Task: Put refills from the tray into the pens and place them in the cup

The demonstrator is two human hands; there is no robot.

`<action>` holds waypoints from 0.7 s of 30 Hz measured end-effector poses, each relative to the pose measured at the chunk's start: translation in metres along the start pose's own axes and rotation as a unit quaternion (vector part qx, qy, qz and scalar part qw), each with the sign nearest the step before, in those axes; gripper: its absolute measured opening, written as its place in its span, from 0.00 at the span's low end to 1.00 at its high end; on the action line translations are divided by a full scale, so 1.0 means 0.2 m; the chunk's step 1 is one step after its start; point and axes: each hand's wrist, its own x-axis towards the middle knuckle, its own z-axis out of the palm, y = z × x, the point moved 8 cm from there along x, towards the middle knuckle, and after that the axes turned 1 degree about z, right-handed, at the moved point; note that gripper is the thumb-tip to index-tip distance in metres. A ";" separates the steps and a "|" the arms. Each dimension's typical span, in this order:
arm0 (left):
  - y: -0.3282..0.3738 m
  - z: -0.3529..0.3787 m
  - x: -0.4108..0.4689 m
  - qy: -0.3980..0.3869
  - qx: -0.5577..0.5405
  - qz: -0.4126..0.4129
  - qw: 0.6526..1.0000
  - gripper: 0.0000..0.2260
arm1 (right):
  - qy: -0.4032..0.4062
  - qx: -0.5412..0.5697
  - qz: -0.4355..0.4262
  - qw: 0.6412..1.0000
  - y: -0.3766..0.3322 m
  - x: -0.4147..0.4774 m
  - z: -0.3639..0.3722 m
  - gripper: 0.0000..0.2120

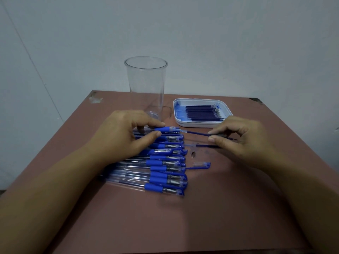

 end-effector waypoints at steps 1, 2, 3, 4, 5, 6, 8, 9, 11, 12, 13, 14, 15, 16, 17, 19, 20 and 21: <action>0.01 0.00 0.00 -0.004 -0.005 0.005 1.000 0.13 | 0.001 -0.004 -0.004 1.000 0.00 0.00 0.00 0.05; 0.02 0.01 0.00 -0.009 -0.012 0.010 1.000 0.13 | 0.000 -0.006 -0.009 1.000 -0.01 0.00 0.01 0.05; 0.03 0.02 0.00 -0.014 -0.018 0.013 1.000 0.13 | -0.003 -0.008 -0.015 1.000 -0.02 0.01 0.03 0.05; 0.04 0.03 0.00 -0.017 -0.022 0.016 0.999 0.12 | -0.007 -0.012 -0.021 1.000 -0.03 0.01 0.05 0.06; 0.04 0.04 0.00 -0.019 -0.025 0.017 0.999 0.12 | -0.012 -0.017 -0.028 0.999 -0.04 0.01 0.06 0.06; 0.05 0.05 0.00 -0.019 -0.027 0.017 0.999 0.12 | -0.015 -0.021 -0.035 0.999 -0.05 0.02 0.08 0.07; 0.05 0.05 0.00 -0.015 -0.033 0.013 0.999 0.12 | -0.016 -0.020 -0.047 0.999 -0.08 0.02 0.09 0.08; 0.04 0.04 0.00 -0.010 -0.036 0.010 0.999 0.11 | -0.015 -0.016 -0.048 0.999 -0.08 0.02 0.09 0.10; 0.04 0.03 0.00 0.001 -0.033 0.006 0.999 0.11 | -0.001 -0.013 -0.040 0.999 -0.08 0.01 0.07 0.14; 0.04 0.02 0.00 0.004 -0.031 0.004 1.000 0.10 | 0.012 -0.014 -0.032 0.999 -0.08 0.01 0.05 0.14; 0.04 0.02 0.00 0.008 -0.029 0.001 1.000 0.10 | 0.026 -0.013 -0.025 0.999 -0.07 0.01 0.03 0.12; 0.03 0.02 0.00 0.011 -0.029 -0.003 0.999 0.10 | 0.037 -0.012 -0.020 0.999 -0.06 0.00 0.01 0.10; 0.03 0.01 0.00 0.014 -0.031 -0.008 0.999 0.11 | 0.044 -0.015 -0.018 0.999 -0.06 0.00 0.01 0.07; 0.03 0.01 0.00 0.016 -0.034 -0.011 0.999 0.11 | 0.047 -0.020 -0.018 0.999 -0.06 0.00 0.01 0.05; 0.03 0.01 0.00 0.016 -0.037 -0.012 0.999 0.11 | 0.046 -0.024 -0.020 0.998 -0.06 0.00 0.01 0.04; 0.04 0.03 0.00 0.010 -0.040 -0.008 0.999 0.10 | 0.032 -0.021 -0.023 0.999 -0.07 0.01 0.05 0.04; 0.05 0.04 0.00 0.005 -0.041 -0.007 0.999 0.11 | 0.020 -0.015 -0.023 0.999 -0.08 0.01 0.07 0.04; 0.05 0.05 0.00 0.000 -0.043 -0.005 0.999 0.11 | 0.007 -0.010 -0.025 1.000 -0.09 0.01 0.09 0.05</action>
